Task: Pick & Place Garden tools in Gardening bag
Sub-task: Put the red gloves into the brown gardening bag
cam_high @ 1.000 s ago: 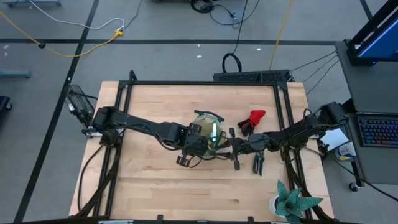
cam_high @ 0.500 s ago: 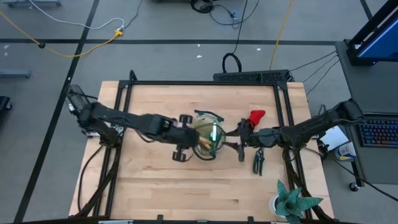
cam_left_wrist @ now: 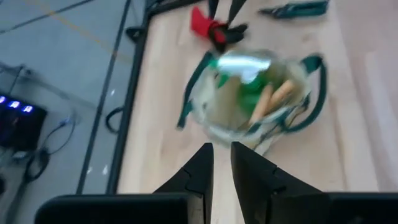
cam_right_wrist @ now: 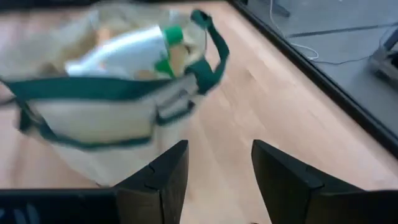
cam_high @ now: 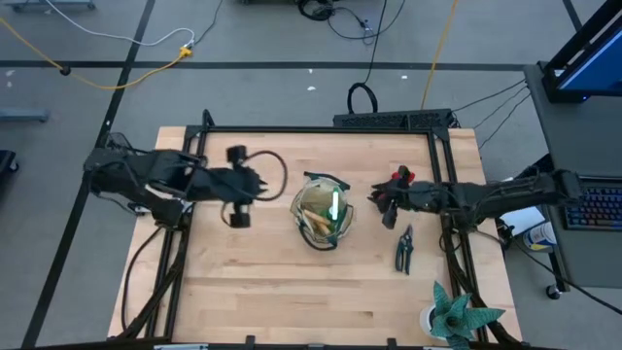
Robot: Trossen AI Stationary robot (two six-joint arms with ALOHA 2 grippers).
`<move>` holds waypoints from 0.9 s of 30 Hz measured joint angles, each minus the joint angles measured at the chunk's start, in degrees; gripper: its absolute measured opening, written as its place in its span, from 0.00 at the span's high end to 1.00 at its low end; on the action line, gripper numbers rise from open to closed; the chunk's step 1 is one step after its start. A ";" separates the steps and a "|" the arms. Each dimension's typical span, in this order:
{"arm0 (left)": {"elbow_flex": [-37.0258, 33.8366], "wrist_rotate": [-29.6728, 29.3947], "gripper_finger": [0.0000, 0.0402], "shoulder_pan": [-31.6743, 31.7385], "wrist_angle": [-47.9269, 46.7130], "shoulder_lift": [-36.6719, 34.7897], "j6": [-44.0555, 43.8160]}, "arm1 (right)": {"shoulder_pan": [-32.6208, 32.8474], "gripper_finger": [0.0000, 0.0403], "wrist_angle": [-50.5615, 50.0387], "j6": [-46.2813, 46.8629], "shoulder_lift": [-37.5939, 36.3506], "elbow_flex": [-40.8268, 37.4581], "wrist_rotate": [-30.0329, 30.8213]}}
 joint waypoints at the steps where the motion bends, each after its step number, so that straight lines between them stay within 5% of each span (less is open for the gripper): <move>1: 0.00 -0.77 0.85 0.00 -1.40 -0.69 -0.92 | -1.26 0.58 -0.99 -1.97 -0.17 0.03 -1.37; 6: -3.88 -6.90 0.85 0.04 -4.87 -5.04 -4.61 | -7.74 0.58 -10.13 -7.76 -0.04 0.07 -4.42; 14: -25.83 -10.64 0.85 3.46 6.74 -17.30 -6.69 | -14.09 0.57 -19.89 -14.12 -0.77 0.04 -4.44; 22: -45.25 -10.24 0.85 10.74 26.31 -28.71 -5.45 | -14.28 0.57 -23.29 -26.06 -2.20 0.07 -7.43; 27: -50.84 -5.68 0.85 13.72 31.98 -31.00 -5.06 | -14.83 0.57 -25.26 -26.51 -0.96 -0.07 -10.46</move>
